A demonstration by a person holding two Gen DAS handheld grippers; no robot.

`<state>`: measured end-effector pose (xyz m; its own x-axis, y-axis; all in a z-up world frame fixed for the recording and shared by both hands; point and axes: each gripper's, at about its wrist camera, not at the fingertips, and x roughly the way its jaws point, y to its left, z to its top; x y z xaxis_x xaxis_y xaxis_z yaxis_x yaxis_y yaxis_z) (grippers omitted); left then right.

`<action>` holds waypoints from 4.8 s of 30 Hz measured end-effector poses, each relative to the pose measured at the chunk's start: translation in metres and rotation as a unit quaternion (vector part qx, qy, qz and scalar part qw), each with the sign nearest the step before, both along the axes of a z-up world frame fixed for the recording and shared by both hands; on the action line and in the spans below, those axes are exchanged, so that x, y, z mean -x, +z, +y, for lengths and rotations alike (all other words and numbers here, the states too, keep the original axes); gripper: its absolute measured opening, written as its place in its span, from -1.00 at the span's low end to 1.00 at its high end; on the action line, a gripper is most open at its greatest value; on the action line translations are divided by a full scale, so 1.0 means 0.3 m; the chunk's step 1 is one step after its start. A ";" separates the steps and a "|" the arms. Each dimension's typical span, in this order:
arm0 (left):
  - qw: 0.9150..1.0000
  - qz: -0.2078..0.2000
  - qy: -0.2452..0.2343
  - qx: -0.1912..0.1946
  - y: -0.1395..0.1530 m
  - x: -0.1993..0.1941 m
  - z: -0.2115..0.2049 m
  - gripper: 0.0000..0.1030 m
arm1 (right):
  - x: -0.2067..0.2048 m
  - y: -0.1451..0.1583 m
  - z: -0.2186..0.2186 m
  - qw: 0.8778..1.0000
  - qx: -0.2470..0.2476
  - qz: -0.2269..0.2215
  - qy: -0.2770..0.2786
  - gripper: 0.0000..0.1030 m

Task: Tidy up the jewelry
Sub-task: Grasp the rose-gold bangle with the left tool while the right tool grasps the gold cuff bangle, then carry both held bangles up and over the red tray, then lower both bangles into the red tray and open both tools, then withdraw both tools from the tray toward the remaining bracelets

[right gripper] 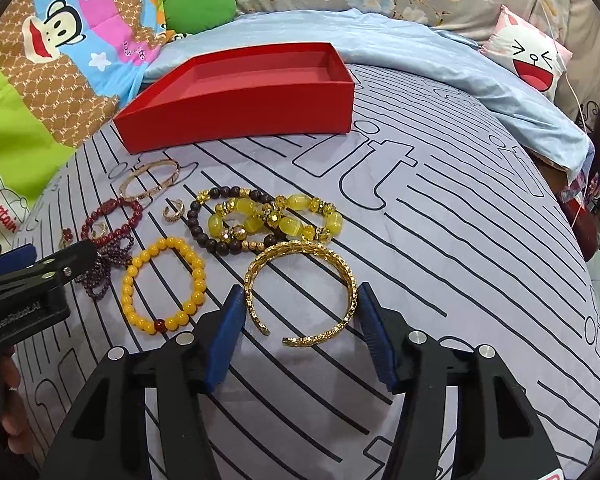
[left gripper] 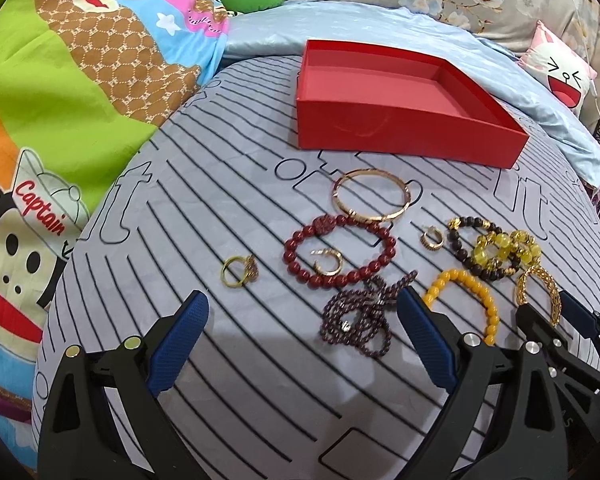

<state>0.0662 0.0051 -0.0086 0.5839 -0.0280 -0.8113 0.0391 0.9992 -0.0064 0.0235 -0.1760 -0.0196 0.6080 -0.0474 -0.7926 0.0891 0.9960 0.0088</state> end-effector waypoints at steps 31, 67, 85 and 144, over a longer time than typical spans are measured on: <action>0.998 0.004 -0.065 0.027 -0.049 -0.255 -0.145 0.11 | -0.058 0.049 -0.064 0.999 -0.027 -0.005 -0.022 0.07; 0.997 -0.047 -0.062 0.029 0.228 -0.818 -0.172 0.10 | -0.957 0.262 -0.057 0.998 -0.029 -0.020 0.061 0.07; 0.999 -0.002 -0.042 0.021 0.088 -1.009 -0.192 0.10 | -1.165 0.104 -0.060 0.997 -0.014 0.043 0.058 0.09; 0.999 -0.032 -0.024 0.019 0.155 -0.282 0.032 0.41 | -0.372 0.215 -0.034 0.996 -0.028 0.014 0.078 0.19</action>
